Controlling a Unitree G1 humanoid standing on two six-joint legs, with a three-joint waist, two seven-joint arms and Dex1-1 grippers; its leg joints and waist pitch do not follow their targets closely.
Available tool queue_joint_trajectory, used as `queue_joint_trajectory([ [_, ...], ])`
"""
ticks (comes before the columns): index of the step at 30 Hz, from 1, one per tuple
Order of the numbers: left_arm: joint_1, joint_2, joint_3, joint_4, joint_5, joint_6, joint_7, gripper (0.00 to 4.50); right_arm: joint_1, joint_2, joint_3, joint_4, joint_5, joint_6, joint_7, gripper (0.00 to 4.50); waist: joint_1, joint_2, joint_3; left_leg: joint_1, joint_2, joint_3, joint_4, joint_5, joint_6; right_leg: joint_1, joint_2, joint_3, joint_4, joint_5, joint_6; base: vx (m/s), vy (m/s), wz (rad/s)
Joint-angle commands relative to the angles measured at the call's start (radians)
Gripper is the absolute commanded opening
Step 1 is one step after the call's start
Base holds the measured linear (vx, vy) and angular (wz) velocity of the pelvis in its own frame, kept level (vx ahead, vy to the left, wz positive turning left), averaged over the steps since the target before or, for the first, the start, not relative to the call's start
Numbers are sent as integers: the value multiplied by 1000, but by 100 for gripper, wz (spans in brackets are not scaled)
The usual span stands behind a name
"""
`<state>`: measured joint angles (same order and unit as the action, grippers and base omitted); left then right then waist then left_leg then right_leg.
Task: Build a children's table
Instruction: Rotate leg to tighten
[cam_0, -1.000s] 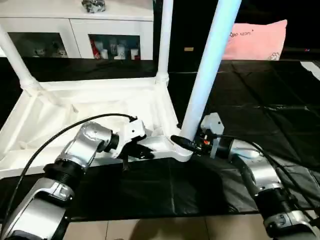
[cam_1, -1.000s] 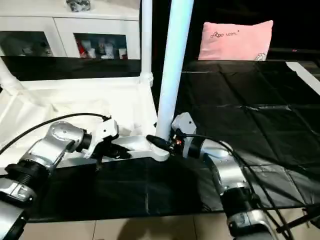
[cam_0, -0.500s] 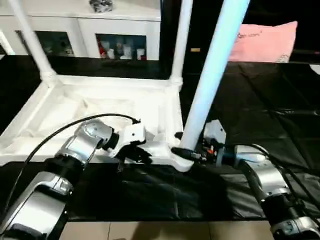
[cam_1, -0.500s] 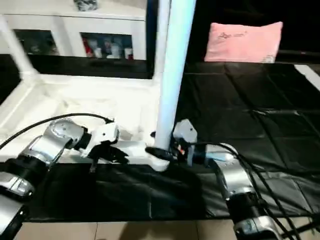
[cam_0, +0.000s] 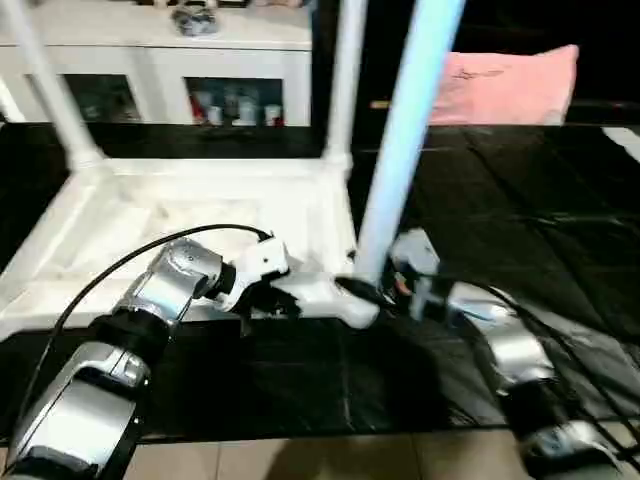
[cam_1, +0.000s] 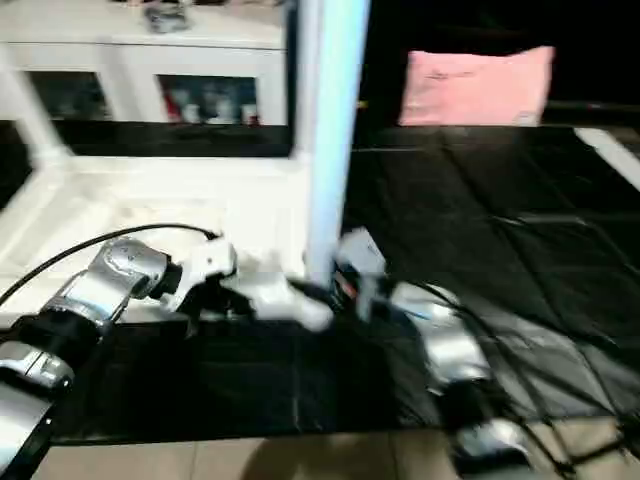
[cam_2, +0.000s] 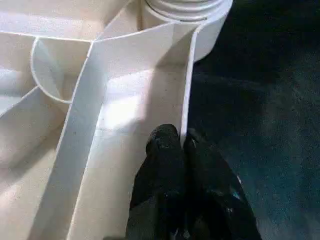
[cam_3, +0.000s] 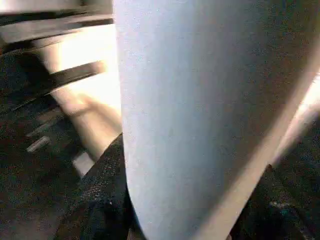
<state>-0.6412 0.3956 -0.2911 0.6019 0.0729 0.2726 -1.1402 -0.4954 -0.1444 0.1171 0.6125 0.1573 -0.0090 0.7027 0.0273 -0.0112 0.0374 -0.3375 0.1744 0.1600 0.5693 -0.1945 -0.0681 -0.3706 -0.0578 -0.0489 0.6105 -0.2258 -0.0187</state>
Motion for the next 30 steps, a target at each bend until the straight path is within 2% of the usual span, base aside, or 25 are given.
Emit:
queue_joint_trajectory([
  [1,6,-28,68,-139,-68,100,55,0,8,14,-21,190,-47,101,-160,195,-1,14,-33,-16,63,-33,-91,-326,-33,30,-98,50,-90,-379,-184,-2,20,-18],
  [2,22,-42,75,-179,-69,135,72,0,-19,31,-39,228,-38,108,-213,195,-2,14,-38,-14,61,-29,-88,-297,-32,28,-92,50,-87,-298,-198,-2,20,-18],
  [3,34,-55,76,-211,-68,159,86,0,-44,45,-49,260,-34,112,-256,195,-9,10,-43,-15,59,-24,-81,-258,-22,30,-93,54,-79,-199,-228,0,0,0],
  [4,59,-90,68,-274,-60,210,123,0,-101,80,-69,331,-26,108,-334,195,-8,9,-46,-15,55,-18,-73,-212,-6,30,-92,53,-78,-137,-243,0,0,0],
  [5,63,-99,66,-282,-58,219,133,0,-113,87,-72,345,-25,107,-347,195,-13,7,-47,-19,54,-15,-71,-195,2,32,-90,53,-75,-110,-250,0,0,0],
  [6,66,-106,64,-289,-56,227,143,0,-123,94,-74,356,-24,107,-358,195,-10,8,-47,-20,52,-12,-67,-165,19,33,-90,51,-75,-76,-257,0,0,0],
  [7,69,-121,56,-298,-54,244,169,0,-142,107,-80,380,-26,104,-376,195,-7,3,-46,-18,52,-9,-64,-154,33,31,-88,49,-74,-62,-260,0,0,0],
  [9,68,-143,37,-300,-33,262,205,0,-168,125,-84,413,-32,102,-393,195,-6,-7,-45,-19,54,-6,-65,-147,43,33,-87,47,-75,-69,-257,0,0,0],
  [10,66,-148,24,-294,-16,263,216,0,-176,131,-82,424,-35,103,-394,195,-4,-1,-41,-18,55,-8,-67,-160,39,31,-88,45,-77,-103,-253,0,0,0],
  [13,60,-151,13,-284,3,269,231,0,-181,136,-77,438,-44,101,-396,195,-5,0,-35,-13,59,-10,-74,-235,16,25,-88,45,-87,-218,-223,0,0,0],
  [14,62,-154,15,-294,7,293,246,0,-189,139,-78,460,-48,93,-404,195,-7,4,-37,-12,60,-12,-75,-258,4,23,-88,46,-88,-240,-215,0,0,0],
  [15,62,-154,15,-294,7,293,246,0,-189,139,-78,460,-48,93,-404,195,-7,4,-35,-13,59,-13,-76,-265,2,23,-88,45,-89,-249,-211,0,0,0],
  [16,58,-151,15,-288,14,301,265,0,-190,139,-78,478,-52,91,-420,195,-7,8,-36,-11,59,-13,-76,-276,-3,20,-87,46,-91,-251,-206,0,0,0],
  [18,55,-150,15,-283,16,303,274,0,-193,138,-78,487,-54,96,-434,195,-9,6,-36,-12,58,-13,-77,-284,-7,20,-87,46,-90,-247,-207,0,0,0],
  [19,54,-150,15,-281,15,305,279,0,-194,139,-83,493,-53,98,-429,195,-10,11,-35,-11,57,-14,-77,-295,-9,19,-87,46,-91,-260,-204,0,0,0],
  [20,54,-151,14,-281,14,306,282,0,-194,140,-86,497,-52,97,-422,195,-11,8,-35,-11,57,-14,-77,-300,-8,19,-86,46,-93,-266,-201,0,0,0],
  [22,51,-151,17,-270,17,302,288,0,-197,143,-96,506,-51,94,-415,251,-11,8,-35,-11,57,-14,-77,-310,-9,17,-87,46,-94,-282,-197,0,0,0],
  [24,48,-150,19,-263,18,297,289,0,-197,145,-99,508,-51,91,-415,265,-11,8,-37,-10,57,-15,-76,-305,-9,16,-88,47,-93,-276,-201,0,0,0],
  [27,45,-149,26,-255,22,293,294,0,-199,142,-102,511,-61,72,-429,300,-3,8,-41,-11,59,-11,-75,-254,-1,20,-85,46,-84,-171,-219,0,0,0],
  [30,41,-146,29,-243,23,281,303,0,-197,134,-103,509,-66,43,-444,315,5,6,-40,-11,58,-8,-74,-244,3,21,-87,47,-85,-165,-225,0,0,0],
])
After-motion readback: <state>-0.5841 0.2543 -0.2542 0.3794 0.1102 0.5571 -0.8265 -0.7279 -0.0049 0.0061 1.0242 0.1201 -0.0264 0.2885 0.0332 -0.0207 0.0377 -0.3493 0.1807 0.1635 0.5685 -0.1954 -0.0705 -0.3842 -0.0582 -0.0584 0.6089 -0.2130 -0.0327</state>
